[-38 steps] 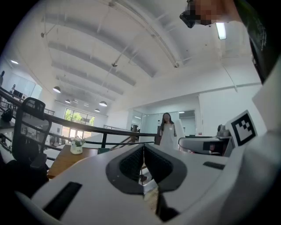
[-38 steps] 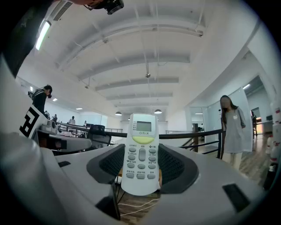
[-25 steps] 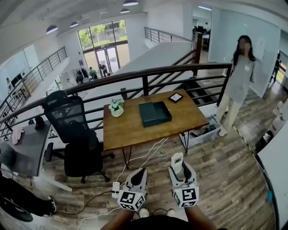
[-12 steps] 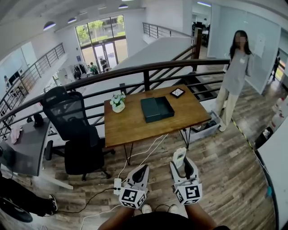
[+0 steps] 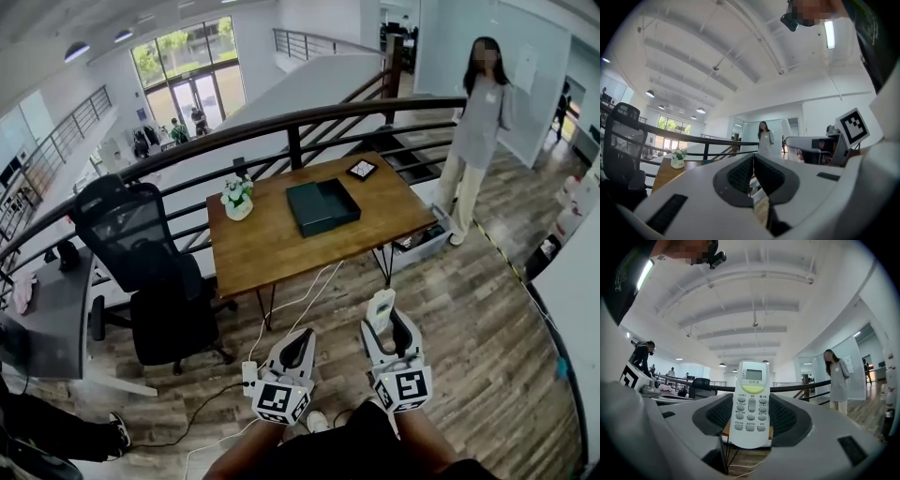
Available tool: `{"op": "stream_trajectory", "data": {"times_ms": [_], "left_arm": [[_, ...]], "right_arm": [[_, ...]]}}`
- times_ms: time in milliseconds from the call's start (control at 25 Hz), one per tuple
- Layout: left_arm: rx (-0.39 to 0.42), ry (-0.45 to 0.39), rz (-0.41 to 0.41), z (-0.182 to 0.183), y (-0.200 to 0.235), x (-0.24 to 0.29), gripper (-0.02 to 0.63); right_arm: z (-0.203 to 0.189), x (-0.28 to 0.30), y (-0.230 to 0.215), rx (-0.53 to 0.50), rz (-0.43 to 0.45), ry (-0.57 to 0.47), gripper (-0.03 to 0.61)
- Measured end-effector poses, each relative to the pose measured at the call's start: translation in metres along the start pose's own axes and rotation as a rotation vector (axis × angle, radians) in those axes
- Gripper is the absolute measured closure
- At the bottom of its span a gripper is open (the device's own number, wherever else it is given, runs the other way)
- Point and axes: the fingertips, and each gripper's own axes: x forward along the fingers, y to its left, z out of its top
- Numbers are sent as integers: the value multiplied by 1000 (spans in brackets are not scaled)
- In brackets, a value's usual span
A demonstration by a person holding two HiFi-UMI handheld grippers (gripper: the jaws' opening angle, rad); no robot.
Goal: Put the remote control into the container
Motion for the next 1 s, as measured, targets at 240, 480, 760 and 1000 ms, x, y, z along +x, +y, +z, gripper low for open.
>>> {"op": "stream_trajectory", "data": {"times_ms": [240, 480, 760, 1000], "left_arm": [[-16, 3, -20, -5, 1, -3, 603], [-7, 0, -3, -7, 7, 8, 603], [38, -1, 38, -4, 9, 40, 603], [66, 12, 67, -10, 11, 86, 604]], "right_arm": [[-5, 2, 8, -20, 2, 21, 334], [-12, 17, 0, -9, 43, 22, 334], [-18, 42, -29, 0, 55, 12, 334], [-18, 67, -69, 50, 73, 14, 334]]}}
